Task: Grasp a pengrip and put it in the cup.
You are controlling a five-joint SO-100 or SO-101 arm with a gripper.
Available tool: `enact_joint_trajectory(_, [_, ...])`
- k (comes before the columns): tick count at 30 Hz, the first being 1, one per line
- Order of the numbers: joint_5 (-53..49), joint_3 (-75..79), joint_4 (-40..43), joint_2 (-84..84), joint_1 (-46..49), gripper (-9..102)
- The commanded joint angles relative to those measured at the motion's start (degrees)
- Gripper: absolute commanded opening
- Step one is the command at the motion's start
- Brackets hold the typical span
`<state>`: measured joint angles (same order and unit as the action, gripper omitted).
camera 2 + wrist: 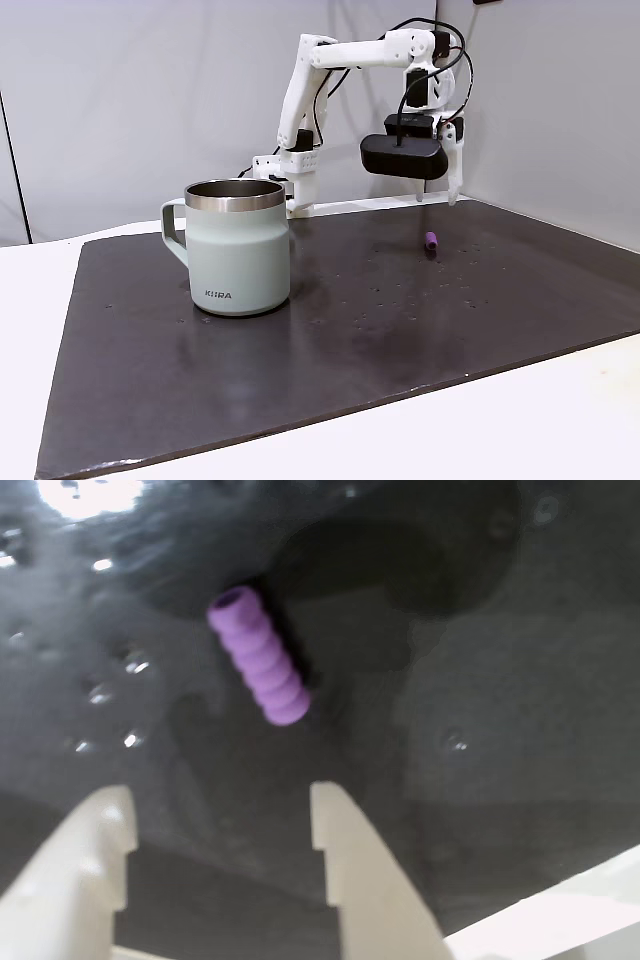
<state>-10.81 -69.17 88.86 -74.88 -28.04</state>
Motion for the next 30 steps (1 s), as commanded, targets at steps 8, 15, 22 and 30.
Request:
enact_joint_trajectory(8, [0.7,5.36,0.09,6.68,-0.26,19])
enact_joint_trajectory(15, [0.53,6.42,-1.58,10.37,-0.35,19])
enact_joint_trajectory(22, [0.35,6.42,-3.43,13.18,-0.44,18])
enact_joint_trajectory(30, [0.53,6.42,-5.45,14.5,-1.49,0])
